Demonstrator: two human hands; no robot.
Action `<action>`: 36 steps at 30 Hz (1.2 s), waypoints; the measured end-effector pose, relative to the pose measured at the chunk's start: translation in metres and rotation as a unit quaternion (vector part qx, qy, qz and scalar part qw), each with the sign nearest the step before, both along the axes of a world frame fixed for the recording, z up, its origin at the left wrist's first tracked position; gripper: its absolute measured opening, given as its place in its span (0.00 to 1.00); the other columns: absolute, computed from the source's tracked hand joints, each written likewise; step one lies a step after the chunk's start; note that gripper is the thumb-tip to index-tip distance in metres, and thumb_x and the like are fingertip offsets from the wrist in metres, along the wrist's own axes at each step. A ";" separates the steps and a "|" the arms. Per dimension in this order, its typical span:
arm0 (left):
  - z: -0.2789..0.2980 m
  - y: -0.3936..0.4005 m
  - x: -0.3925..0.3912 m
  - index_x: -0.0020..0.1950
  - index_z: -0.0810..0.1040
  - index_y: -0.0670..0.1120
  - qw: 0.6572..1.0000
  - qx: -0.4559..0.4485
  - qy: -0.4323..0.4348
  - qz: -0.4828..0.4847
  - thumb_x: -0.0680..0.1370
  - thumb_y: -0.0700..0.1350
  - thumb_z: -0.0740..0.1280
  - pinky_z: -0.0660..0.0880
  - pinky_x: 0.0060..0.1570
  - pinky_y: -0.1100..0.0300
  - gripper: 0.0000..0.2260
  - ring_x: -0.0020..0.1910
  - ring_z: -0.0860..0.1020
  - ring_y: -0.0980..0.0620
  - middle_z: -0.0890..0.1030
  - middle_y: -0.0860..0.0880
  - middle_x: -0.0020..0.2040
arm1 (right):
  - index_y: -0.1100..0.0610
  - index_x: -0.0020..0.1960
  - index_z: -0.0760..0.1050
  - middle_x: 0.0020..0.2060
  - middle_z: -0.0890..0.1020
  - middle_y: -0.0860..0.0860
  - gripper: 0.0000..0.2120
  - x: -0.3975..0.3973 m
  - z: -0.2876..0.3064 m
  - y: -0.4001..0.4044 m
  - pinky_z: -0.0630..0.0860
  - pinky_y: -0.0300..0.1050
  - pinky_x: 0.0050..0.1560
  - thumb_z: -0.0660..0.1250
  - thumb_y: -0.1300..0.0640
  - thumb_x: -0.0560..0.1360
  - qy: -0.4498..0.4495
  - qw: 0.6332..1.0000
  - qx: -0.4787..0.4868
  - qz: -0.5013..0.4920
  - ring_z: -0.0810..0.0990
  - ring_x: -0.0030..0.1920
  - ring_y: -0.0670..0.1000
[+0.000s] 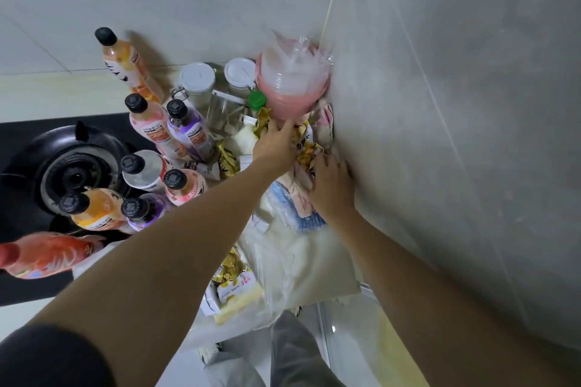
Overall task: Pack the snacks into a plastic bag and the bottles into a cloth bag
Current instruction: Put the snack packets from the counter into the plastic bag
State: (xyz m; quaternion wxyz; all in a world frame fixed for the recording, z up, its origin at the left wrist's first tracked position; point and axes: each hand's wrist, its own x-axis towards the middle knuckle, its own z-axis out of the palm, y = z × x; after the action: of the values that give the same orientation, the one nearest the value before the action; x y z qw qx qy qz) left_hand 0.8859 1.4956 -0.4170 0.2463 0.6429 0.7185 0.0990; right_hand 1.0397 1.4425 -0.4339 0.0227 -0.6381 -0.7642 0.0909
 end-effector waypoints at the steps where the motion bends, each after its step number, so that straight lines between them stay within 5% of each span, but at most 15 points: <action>1: -0.001 -0.002 -0.001 0.71 0.65 0.49 1.000 0.004 0.000 -0.005 0.79 0.46 0.69 0.76 0.52 0.43 0.23 0.61 0.74 0.35 0.71 0.39 0.64 | 0.57 0.54 0.75 0.51 0.81 0.56 0.18 0.001 0.000 -0.001 0.77 0.52 0.45 0.71 0.42 0.77 0.004 1.000 0.019 0.001 0.79 0.47 0.62; 5: 0.000 -0.018 -0.008 0.69 0.66 0.51 0.999 0.022 -0.022 -0.026 0.75 0.48 0.74 0.77 0.48 0.46 0.27 0.59 0.74 0.40 0.70 0.44 0.64 | 0.57 0.52 0.73 0.49 0.78 0.57 0.20 0.005 0.002 -0.007 0.77 0.52 0.42 0.66 0.39 0.80 0.053 0.995 0.082 -0.018 0.77 0.46 0.60; 9: 0.016 -0.047 -0.019 0.66 0.67 0.52 0.997 0.053 -0.043 -0.027 0.73 0.49 0.73 0.78 0.48 0.45 0.25 0.57 0.74 0.42 0.72 0.47 0.59 | 0.57 0.51 0.72 0.50 0.76 0.56 0.16 0.003 0.012 -0.026 0.77 0.51 0.39 0.73 0.47 0.78 0.105 0.990 0.093 -0.022 0.76 0.44 0.57; 12: 0.028 -0.076 -0.027 0.65 0.68 0.52 0.996 0.076 -0.044 -0.030 0.74 0.50 0.72 0.78 0.49 0.44 0.23 0.57 0.74 0.43 0.72 0.48 0.59 | 0.59 0.53 0.72 0.58 0.76 0.59 0.12 -0.003 0.019 -0.042 0.78 0.52 0.46 0.72 0.60 0.72 0.151 0.986 0.068 -0.007 0.78 0.55 0.62; 15: 0.047 -0.112 -0.038 0.65 0.68 0.51 0.995 0.091 -0.035 -0.038 0.74 0.50 0.72 0.79 0.47 0.46 0.23 0.56 0.74 0.46 0.71 0.49 0.55 | 0.59 0.58 0.75 0.58 0.76 0.59 0.15 -0.019 0.037 -0.067 0.75 0.55 0.55 0.64 0.57 0.72 0.193 0.976 0.099 0.012 0.76 0.61 0.62; 17: 0.059 -0.139 -0.049 0.65 0.68 0.50 0.993 0.106 -0.025 -0.047 0.73 0.50 0.71 0.78 0.44 0.47 0.23 0.55 0.74 0.45 0.70 0.49 0.55 | 0.61 0.62 0.75 0.57 0.76 0.59 0.17 -0.032 0.047 -0.084 0.72 0.54 0.57 0.69 0.58 0.73 0.202 0.973 0.111 0.019 0.74 0.60 0.61; 21: 0.066 -0.210 -0.083 0.66 0.68 0.50 0.994 0.105 -0.005 -0.015 0.73 0.52 0.72 0.78 0.43 0.49 0.25 0.55 0.74 0.45 0.70 0.49 0.58 | 0.60 0.49 0.71 0.50 0.73 0.56 0.11 -0.060 0.050 -0.137 0.71 0.52 0.50 0.72 0.59 0.73 0.231 0.968 0.089 0.051 0.72 0.53 0.58; 25: 0.051 -0.277 -0.115 0.66 0.69 0.49 0.997 0.071 0.003 0.012 0.73 0.60 0.71 0.79 0.43 0.47 0.26 0.59 0.74 0.44 0.72 0.47 0.61 | 0.58 0.49 0.69 0.51 0.72 0.55 0.15 -0.093 0.043 -0.192 0.74 0.51 0.47 0.73 0.66 0.69 0.203 0.973 0.020 0.104 0.76 0.54 0.59; 31: 0.038 -0.320 -0.135 0.66 0.69 0.47 0.995 -0.043 0.072 0.049 0.75 0.47 0.70 0.75 0.49 0.48 0.21 0.63 0.70 0.41 0.70 0.44 0.61 | 0.57 0.51 0.72 0.52 0.73 0.54 0.13 -0.128 0.030 -0.219 0.78 0.53 0.47 0.73 0.62 0.71 0.176 0.974 -0.038 0.134 0.77 0.54 0.58; 36: 0.030 -0.326 -0.138 0.64 0.72 0.47 0.994 -0.019 0.097 0.036 0.75 0.48 0.71 0.77 0.49 0.47 0.19 0.62 0.70 0.41 0.72 0.44 0.59 | 0.58 0.54 0.74 0.53 0.74 0.55 0.14 -0.133 0.029 -0.219 0.79 0.55 0.51 0.74 0.60 0.72 0.146 0.980 -0.033 0.130 0.75 0.57 0.59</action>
State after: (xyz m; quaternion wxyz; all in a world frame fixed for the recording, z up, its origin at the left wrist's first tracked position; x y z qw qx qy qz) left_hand 0.7482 1.1699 -0.3867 0.1837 0.6183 0.7636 0.0309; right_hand 0.9065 1.2238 -0.4048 0.1008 -0.5138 -0.8256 0.2105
